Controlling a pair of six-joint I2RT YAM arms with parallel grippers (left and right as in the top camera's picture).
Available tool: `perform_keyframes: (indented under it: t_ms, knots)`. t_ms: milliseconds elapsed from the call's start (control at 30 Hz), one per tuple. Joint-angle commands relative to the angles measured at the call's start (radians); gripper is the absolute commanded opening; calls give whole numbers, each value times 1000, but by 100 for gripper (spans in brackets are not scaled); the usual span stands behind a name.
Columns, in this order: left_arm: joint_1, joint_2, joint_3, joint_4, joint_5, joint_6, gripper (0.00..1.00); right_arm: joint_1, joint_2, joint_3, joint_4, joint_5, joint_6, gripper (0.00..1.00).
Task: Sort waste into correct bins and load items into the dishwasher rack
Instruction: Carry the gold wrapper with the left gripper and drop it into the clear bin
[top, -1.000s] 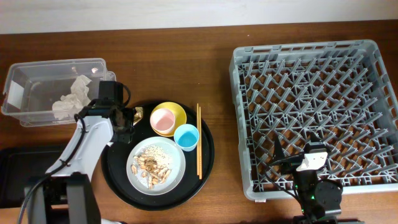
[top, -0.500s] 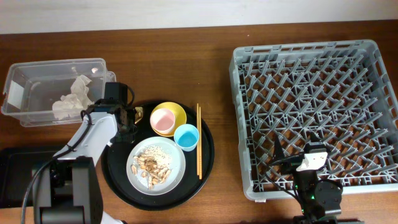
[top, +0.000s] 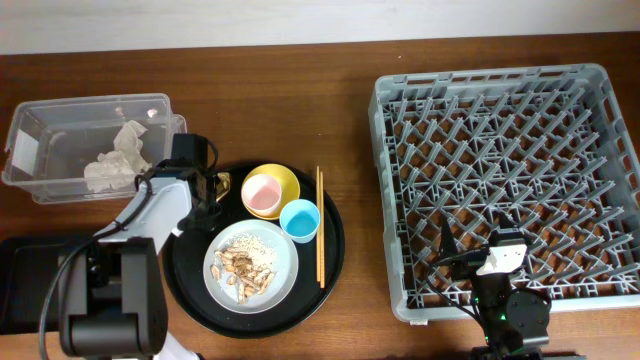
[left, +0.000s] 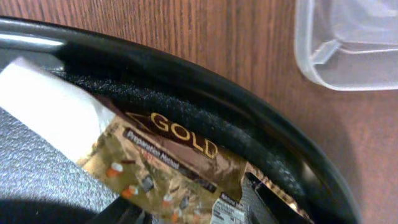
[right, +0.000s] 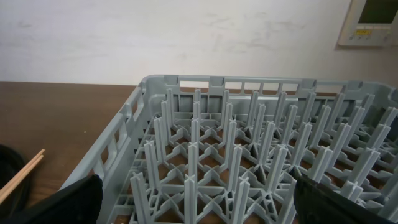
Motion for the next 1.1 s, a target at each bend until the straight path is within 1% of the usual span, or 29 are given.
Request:
perform_keyframes:
  t_ms: [0,67,200,233,367,500,567,633,733,767,800,867,900,967,1067]
  knots:
    - [-2,17,-6,3,-7,-13,34,5,-6,-8,-3,9,5,98]
    - [-2,13,-4,5,-5,-4,22,5,-6,-8,-3,8,5,98]
    - [-2,-40,-4,-5,46,19,3,5,-6,-8,-3,8,5,98]
    - [-2,-76,-4,-6,46,28,1,5,-6,-8,-3,8,5,98]
    - [-2,-206,-4,-9,45,64,1,5,-6,-8,-3,8,5,99]
    - [-2,-356,-4,-13,44,64,1,5,-6,-8,-3,8,5,98]
    - [-2,-421,-4,-5,16,63,1,5,-6,-8,-3,8,5,98]
    - [-2,-468,-4,7,-69,63,1,5,-6,-8,-3,8,5,98]
    - [-2,-499,-4,32,-305,64,2,5,-6,-8,-3,8,5,98]
    - [0,-499,-4,45,-339,79,3,5,-6,-8,-3,8,5,98]
    - [12,-495,-4,86,-356,165,4,5,-6,-8,-3,8,5,98]
    - [41,-486,-4,190,-319,341,6,5,-6,-8,-3,8,5,98]
    - [72,-476,-4,304,-256,508,6,5,-6,-8,-3,8,5,98]
    - [119,-463,2,431,-177,652,6,5,-6,-8,-3,8,5,98]
    - [170,-456,24,451,-171,658,6,5,-6,-8,-3,8,5,98]
